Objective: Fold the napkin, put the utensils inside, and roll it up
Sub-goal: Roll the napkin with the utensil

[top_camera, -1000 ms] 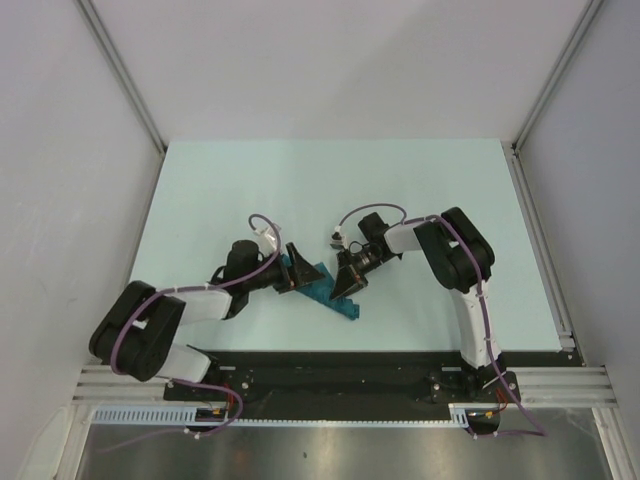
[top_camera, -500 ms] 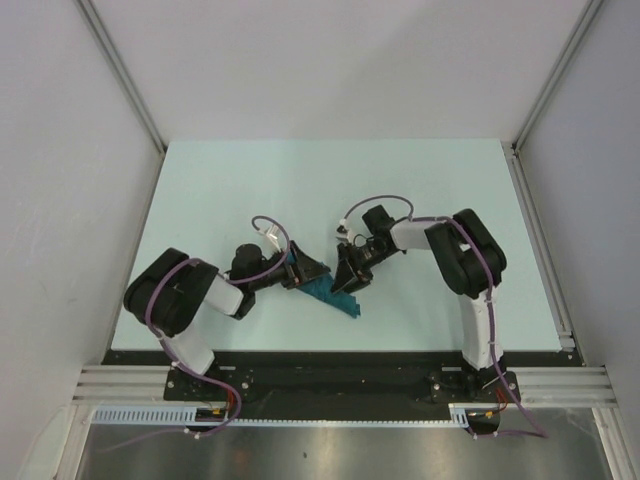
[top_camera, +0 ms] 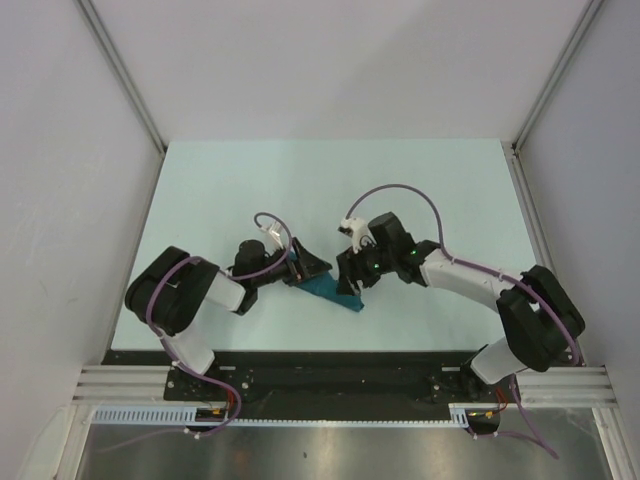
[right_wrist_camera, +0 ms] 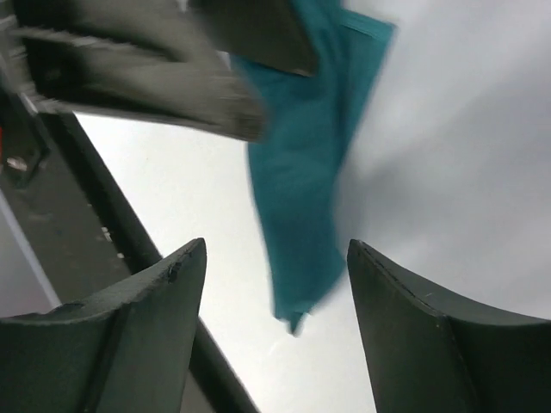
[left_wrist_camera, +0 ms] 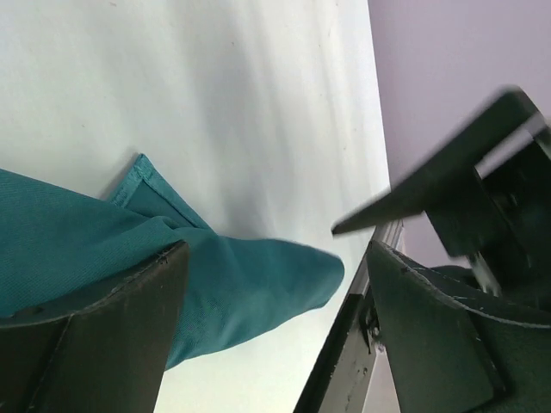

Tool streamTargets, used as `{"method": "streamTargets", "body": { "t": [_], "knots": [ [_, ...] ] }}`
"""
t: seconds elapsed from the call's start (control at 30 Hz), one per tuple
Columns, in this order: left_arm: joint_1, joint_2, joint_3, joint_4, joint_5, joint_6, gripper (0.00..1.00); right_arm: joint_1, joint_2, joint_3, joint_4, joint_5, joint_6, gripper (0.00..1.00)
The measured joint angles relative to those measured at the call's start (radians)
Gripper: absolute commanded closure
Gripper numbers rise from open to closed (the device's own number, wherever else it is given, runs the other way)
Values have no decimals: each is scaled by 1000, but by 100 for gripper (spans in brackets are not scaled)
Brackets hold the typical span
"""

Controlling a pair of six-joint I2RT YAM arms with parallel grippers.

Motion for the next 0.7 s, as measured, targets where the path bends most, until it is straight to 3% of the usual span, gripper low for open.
{"method": "streamTargets", "body": {
  "t": [0.3,0.63,0.7],
  "knots": [
    [-2,0,25,-58,-12,31,8,203,17,-45,117,315,-145,28],
    [-2,-3,51,-109,-11,40,8,276,120,-55,202,424,-246,29],
    [-2,-3,65,-133,-11,43,8,276,144,-51,204,434,-248,33]
  ]
}}
